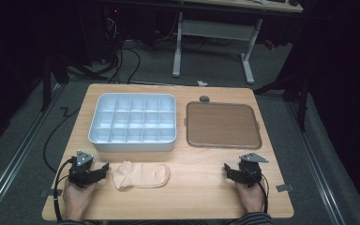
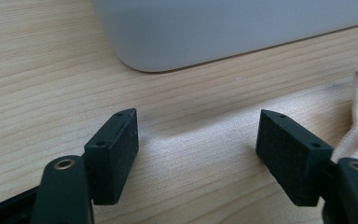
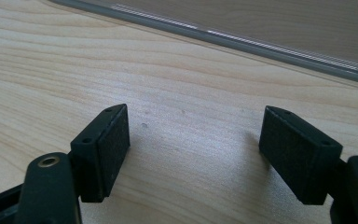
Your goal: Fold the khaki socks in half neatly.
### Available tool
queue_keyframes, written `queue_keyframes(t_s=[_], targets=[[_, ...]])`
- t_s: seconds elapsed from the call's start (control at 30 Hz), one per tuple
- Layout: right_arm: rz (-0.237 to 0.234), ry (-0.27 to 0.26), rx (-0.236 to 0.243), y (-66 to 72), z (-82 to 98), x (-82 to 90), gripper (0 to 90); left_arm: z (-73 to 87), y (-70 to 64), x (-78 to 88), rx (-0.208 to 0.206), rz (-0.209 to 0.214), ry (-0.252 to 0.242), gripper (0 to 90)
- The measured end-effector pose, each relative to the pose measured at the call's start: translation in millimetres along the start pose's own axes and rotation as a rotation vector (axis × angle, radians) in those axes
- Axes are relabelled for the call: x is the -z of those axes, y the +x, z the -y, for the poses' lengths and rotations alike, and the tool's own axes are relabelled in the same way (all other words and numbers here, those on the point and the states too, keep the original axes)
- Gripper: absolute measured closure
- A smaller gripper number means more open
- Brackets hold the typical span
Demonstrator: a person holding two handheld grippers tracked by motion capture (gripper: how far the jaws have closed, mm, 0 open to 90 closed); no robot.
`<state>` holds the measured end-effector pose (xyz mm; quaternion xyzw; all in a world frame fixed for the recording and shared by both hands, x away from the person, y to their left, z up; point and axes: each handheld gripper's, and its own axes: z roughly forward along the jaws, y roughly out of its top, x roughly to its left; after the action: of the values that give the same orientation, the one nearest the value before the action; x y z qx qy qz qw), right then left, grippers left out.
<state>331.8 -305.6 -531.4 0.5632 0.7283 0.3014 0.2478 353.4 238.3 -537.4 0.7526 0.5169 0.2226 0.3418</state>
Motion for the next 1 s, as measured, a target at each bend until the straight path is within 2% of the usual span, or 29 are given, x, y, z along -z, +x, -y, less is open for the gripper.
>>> queue_keyframes(t_s=[0.53, 0.67, 0.7, 0.77, 0.9, 0.97, 1.0], targets=[[-0.005, 0.0, -0.005, 2.0, -1.2, -0.9, 25.6, 0.5, -1.9, 1.7, -0.005, 0.023, -0.013, 37.4], [0.0, -0.002, -0.008, 4.5, -0.5, 1.5, 34.7, 0.0, -3.4, 3.5, -0.005, 0.047, -0.018, 37.5], [0.0, -0.002, -0.008, 4.5, -0.5, 1.5, 34.7, 0.0, -3.4, 3.5, -0.005, 0.047, -0.018, 37.6], [-0.003, 0.004, -0.003, 6.5, -1.2, 3.6, 43.1, -0.5, -3.8, 7.2, 0.008, 0.073, -0.033, 37.7], [-0.012, 0.003, -0.006, 8.7, -1.0, 5.0, 46.9, -0.5, -5.1, 11.7, 0.003, 0.104, -0.036, 39.3], [-0.02, -0.012, 0.009, 14.2, -0.2, 7.6, 49.8, -0.7, -7.6, 16.2, 0.002, 0.133, -0.048, 39.9], [-0.02, -0.012, 0.009, 14.2, -0.2, 7.6, 49.8, -0.7, -7.6, 16.2, 0.002, 0.133, -0.048, 40.2]])
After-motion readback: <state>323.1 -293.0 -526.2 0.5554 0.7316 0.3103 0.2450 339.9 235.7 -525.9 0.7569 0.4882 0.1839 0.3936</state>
